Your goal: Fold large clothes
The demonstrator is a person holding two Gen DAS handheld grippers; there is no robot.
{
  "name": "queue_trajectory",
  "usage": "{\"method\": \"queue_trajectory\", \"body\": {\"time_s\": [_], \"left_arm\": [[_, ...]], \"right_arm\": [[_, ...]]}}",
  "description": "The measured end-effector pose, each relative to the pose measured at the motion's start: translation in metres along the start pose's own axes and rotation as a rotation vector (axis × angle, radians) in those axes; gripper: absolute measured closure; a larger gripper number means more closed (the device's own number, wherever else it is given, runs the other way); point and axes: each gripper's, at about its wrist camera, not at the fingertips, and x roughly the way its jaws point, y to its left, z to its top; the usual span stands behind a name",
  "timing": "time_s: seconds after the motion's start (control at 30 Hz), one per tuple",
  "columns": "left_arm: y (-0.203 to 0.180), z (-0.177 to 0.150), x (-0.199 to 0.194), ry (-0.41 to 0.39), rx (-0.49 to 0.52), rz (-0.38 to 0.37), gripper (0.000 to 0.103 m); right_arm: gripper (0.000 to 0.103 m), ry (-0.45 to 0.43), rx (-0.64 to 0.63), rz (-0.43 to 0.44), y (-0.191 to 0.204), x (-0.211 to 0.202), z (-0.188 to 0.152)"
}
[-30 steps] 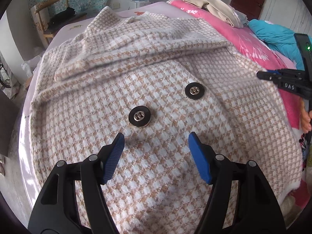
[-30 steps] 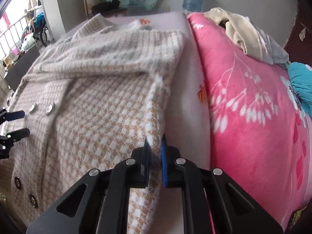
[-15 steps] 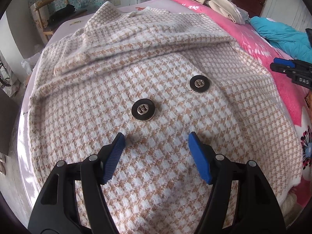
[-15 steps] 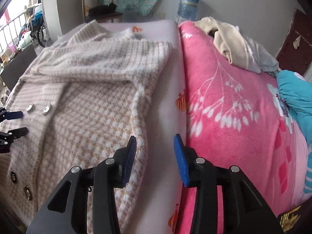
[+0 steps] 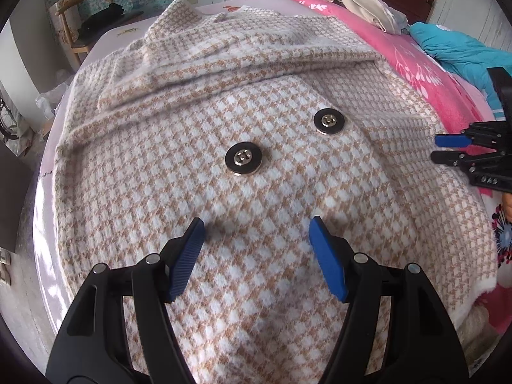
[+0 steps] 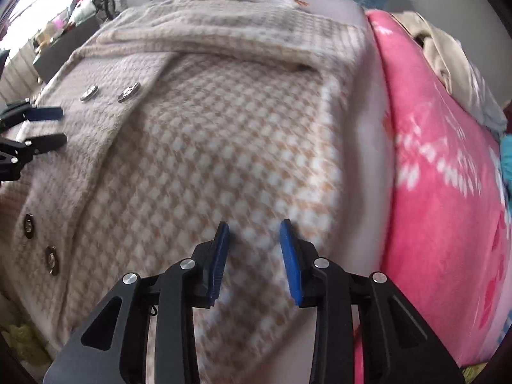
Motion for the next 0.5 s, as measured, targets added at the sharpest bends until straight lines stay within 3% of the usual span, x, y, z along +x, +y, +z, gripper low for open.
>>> {"method": "queue_trajectory", "body": {"time_s": [0.1,0.27,0.4,0.5], "left_arm": [[0.004,-0.004,-0.002,-0.003,-0.005,-0.008,0.038],[0.007,-0.01,-0.006,-0.005,-0.005,-0.012,0.038],[0.011,-0.018,-0.012,-0.005,-0.017,-0.023,0.038],[0.013,-0.032,-0.024,-0.008,-0.018,-0.049,0.038]], "right_arm": [[0.074,-0.048,0.017,0.019,0.004,-0.022,-0.008],[0.074,-0.1,-0.018,0.156,0.04,-0.035,-0.018],[0.074,0.047,-0.003,0.133,0.046,-0.003,-0.035],[0.074,0.088,0.049,0.169,0.04,-0.008,-0.058]]}}
